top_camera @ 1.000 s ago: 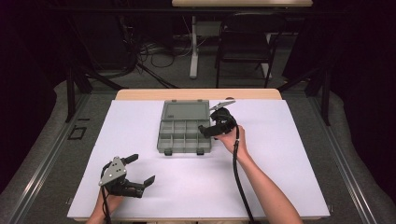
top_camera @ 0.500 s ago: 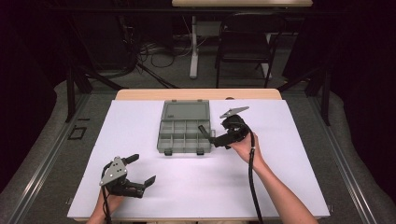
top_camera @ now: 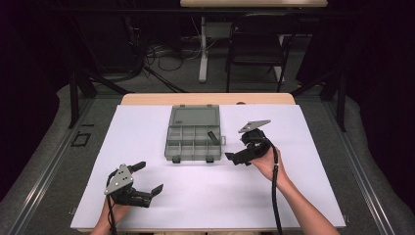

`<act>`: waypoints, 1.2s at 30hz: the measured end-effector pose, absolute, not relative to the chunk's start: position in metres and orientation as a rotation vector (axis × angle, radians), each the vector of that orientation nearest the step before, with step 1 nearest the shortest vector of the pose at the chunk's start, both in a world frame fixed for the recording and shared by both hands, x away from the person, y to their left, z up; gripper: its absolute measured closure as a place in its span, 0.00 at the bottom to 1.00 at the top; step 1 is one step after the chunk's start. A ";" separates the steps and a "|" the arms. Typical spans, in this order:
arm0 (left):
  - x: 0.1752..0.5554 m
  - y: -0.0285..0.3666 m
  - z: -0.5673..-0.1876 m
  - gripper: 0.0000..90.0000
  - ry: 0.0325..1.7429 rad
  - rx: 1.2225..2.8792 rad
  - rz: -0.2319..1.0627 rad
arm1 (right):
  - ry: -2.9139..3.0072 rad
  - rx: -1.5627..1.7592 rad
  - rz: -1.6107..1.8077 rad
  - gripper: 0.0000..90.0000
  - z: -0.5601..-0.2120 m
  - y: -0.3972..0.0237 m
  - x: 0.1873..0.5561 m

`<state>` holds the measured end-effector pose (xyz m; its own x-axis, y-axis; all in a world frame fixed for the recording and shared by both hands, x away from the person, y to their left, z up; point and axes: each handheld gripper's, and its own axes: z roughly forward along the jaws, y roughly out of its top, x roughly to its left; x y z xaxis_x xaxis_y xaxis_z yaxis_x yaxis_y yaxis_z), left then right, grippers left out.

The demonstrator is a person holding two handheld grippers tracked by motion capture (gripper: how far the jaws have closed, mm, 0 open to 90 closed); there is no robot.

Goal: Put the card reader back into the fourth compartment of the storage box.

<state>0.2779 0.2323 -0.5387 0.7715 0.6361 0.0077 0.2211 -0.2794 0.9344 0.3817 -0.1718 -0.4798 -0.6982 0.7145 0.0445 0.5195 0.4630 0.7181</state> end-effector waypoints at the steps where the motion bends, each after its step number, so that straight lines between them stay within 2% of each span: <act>1: 0.278 0.232 -0.539 0.00 0.659 1.850 0.465 | 2.452 1.055 1.064 0.02 -0.480 -0.173 0.380; 36: 0.278 0.232 -0.539 0.00 0.654 1.853 0.466 | 2.308 1.014 1.152 0.01 -0.496 -0.233 0.305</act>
<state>0.2777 0.2322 -0.5385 0.7730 0.6343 0.0119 0.2182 -0.2834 0.9339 0.3050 -0.2329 -0.4959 -0.6738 0.7389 -0.0067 0.4386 0.4073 0.8011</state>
